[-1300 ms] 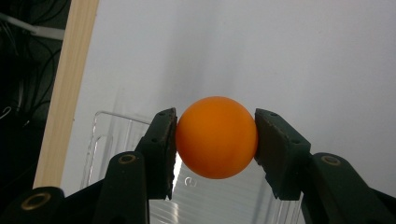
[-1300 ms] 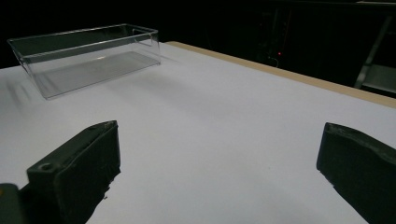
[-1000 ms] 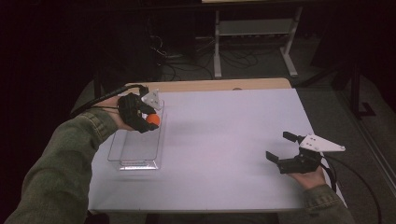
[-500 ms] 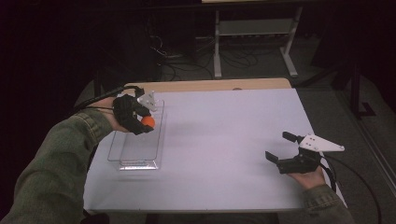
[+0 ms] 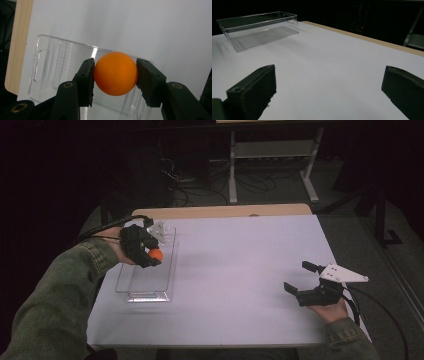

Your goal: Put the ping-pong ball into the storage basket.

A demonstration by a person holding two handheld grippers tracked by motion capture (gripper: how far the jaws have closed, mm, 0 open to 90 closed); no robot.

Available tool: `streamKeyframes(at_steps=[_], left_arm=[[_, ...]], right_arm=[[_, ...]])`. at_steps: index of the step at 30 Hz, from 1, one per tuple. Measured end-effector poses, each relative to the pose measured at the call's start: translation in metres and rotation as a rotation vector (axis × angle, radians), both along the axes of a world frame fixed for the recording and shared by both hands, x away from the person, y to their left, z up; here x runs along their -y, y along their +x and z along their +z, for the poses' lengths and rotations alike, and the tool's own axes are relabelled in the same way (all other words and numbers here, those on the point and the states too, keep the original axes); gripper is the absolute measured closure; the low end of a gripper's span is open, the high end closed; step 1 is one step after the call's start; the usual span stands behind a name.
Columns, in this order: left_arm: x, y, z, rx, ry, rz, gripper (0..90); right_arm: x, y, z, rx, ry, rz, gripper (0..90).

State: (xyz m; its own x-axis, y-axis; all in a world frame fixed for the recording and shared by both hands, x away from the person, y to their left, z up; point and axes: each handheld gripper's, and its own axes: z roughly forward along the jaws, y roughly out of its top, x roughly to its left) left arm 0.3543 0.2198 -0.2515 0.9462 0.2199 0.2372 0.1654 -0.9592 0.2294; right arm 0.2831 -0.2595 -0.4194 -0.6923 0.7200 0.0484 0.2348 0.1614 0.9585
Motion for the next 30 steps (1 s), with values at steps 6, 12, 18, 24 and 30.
streamKeyframes(at_steps=[6,12,18,24,30], left_arm=[[-0.001,-0.001,-0.005,-0.028,0.01,-0.006,50.5],[-0.004,-0.003,-0.005,-0.037,0.02,-0.006,50.5],[-0.005,-0.004,-0.011,-0.069,0.037,-0.011,50.5],[-0.006,-0.005,-0.019,-0.073,0.028,-0.015,50.4],[-0.005,-0.004,-0.026,-0.08,0.021,-0.023,50.4]], right_arm=[[0.0,0.0,0.0,-0.001,0.001,-0.001,0.0],[0.0,0.0,0.0,-0.003,0.001,-0.001,0.0],[0.0,0.0,0.0,0.001,0.002,-0.002,0.0],[0.0,0.0,0.0,-0.002,0.0,-0.002,0.0],[0.0,0.0,0.0,-0.001,-0.004,-0.001,0.0]])
